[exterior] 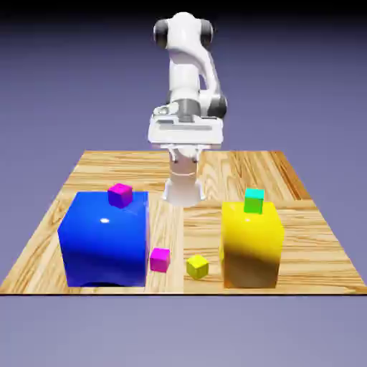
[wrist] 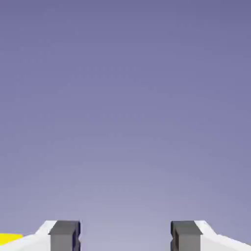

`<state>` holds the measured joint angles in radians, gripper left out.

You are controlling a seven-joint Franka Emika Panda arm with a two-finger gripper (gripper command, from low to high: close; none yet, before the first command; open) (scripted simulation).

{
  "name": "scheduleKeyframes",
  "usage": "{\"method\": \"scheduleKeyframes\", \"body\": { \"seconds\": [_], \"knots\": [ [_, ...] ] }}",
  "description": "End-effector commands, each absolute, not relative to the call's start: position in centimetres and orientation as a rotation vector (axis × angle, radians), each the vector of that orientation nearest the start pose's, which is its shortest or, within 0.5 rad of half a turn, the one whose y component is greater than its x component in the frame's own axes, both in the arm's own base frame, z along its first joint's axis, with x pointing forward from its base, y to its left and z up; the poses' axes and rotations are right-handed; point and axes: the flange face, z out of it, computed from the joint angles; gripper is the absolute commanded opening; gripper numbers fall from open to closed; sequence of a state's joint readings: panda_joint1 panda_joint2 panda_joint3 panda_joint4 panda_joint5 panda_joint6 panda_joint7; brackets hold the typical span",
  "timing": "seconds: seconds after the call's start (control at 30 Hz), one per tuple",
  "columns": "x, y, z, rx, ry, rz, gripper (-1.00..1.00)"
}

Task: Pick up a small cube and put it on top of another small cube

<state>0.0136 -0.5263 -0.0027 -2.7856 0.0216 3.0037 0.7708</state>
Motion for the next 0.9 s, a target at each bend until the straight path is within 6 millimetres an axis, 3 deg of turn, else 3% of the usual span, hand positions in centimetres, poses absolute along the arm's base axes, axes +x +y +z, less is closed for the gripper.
{"method": "scheduleKeyframes", "body": {
  "seconds": [0.0,0.23,0.43,0.73,0.8,0.87],
  "knots": [
    [40.6,0.1,44.0,-2.481,1.082,-0.897,0.00],
    [45.1,-0.5,37.1,-2.419,1.494,-0.440,0.00],
    [47.8,-0.6,30.2,-2.302,1.831,-0.048,0.00],
    [49.4,0.0,19.0,-2.022,2.294,0.535,0.00],
    [49.4,0.0,18.4,-2.003,2.317,0.566,0.00],
    [49.0,0.7,15.2,-2.004,2.315,0.568,0.00]
  ]
}}
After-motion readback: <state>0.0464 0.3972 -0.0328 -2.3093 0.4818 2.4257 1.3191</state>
